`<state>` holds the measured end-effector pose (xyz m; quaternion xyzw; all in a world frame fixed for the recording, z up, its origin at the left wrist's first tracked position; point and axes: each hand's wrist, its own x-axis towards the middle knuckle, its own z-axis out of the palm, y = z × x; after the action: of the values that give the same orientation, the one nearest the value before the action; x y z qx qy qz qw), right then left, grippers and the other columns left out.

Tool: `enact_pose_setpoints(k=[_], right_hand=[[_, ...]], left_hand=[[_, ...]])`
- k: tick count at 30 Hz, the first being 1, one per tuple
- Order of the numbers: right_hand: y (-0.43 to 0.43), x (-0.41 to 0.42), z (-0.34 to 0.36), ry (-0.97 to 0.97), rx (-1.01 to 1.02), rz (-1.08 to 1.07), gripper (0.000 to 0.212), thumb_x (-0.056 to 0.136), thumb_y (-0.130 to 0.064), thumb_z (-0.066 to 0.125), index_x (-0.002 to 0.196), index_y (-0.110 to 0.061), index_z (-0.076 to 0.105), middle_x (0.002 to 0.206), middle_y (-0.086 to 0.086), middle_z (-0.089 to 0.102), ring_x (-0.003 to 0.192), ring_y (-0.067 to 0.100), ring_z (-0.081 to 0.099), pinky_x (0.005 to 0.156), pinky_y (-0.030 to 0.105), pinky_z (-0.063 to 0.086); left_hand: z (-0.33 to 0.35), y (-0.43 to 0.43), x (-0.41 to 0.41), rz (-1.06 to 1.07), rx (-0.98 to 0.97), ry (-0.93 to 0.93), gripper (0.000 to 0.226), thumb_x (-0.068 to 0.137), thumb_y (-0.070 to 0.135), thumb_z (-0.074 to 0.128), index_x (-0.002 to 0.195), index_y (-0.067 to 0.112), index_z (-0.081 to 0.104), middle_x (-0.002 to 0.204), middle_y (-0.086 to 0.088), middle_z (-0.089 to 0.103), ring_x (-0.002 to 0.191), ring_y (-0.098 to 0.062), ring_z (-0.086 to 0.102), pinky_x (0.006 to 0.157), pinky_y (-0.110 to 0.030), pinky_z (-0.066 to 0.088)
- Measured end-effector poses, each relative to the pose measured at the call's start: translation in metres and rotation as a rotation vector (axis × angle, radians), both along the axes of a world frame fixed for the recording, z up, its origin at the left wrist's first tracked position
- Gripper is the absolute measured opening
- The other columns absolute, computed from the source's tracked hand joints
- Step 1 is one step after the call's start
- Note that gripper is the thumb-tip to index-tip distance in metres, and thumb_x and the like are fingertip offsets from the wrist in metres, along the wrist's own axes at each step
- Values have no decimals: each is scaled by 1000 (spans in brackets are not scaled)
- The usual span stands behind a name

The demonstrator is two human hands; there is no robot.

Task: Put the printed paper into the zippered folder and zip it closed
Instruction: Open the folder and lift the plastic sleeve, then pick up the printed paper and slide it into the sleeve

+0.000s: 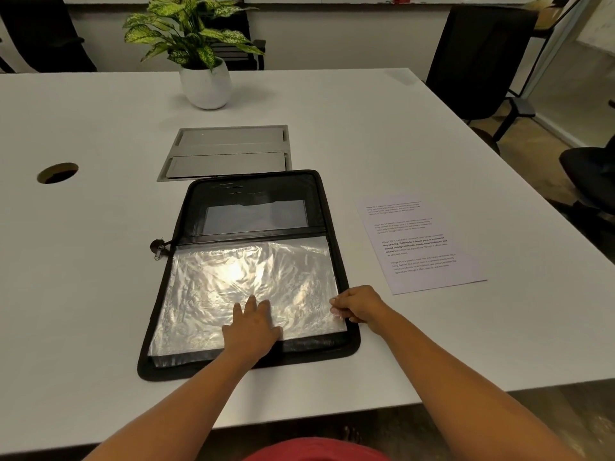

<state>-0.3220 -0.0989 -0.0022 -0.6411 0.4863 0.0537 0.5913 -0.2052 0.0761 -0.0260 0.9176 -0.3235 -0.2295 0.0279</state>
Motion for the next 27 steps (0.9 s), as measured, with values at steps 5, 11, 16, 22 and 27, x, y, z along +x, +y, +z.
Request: enact_pose_setpoints(k=[5, 11, 16, 22, 27], right_hand=[[-18, -17, 2, 56, 89, 136, 12, 85, -20, 66, 77, -11, 63, 71, 0, 65, 49, 2, 59, 46, 13, 37], [-53, -39, -3, 42, -34, 118, 15, 86, -21, 64, 73, -13, 60, 72, 2, 64, 58, 10, 56, 49, 16, 40], [-99, -58, -3, 13, -297, -89, 21, 85, -12, 64, 65, -13, 57, 64, 1, 61, 50, 6, 56, 53, 15, 48], [-159, -86, -9, 182, -611, -131, 24, 86, -15, 62, 107, -4, 61, 115, 14, 60, 103, 28, 58, 83, 29, 45], [-193, -106, -14, 381, -683, -115, 60, 88, -26, 60, 138, -7, 34, 145, 16, 34, 135, 30, 31, 110, 43, 32]], left_hand=[[8, -23, -8, 64, -42, 24, 46, 89, 43, 50, 124, 14, 47, 135, -5, 39, 125, -28, 39, 94, -43, 43], [16, -73, -25, 3, -274, 126, 52, 90, 35, 55, 135, 13, 43, 148, -5, 32, 135, -21, 33, 107, -32, 32], [23, -129, -41, -8, -347, 234, 50, 89, 33, 58, 132, 11, 45, 141, -5, 42, 128, -20, 42, 102, -27, 35], [26, -189, -59, 71, -397, 467, 54, 89, 30, 59, 135, 10, 42, 143, -9, 41, 127, -22, 44, 97, -27, 39], [30, -227, -71, 380, -462, 716, 56, 91, 28, 56, 138, 6, 35, 143, -12, 41, 128, -28, 42, 100, -33, 37]])
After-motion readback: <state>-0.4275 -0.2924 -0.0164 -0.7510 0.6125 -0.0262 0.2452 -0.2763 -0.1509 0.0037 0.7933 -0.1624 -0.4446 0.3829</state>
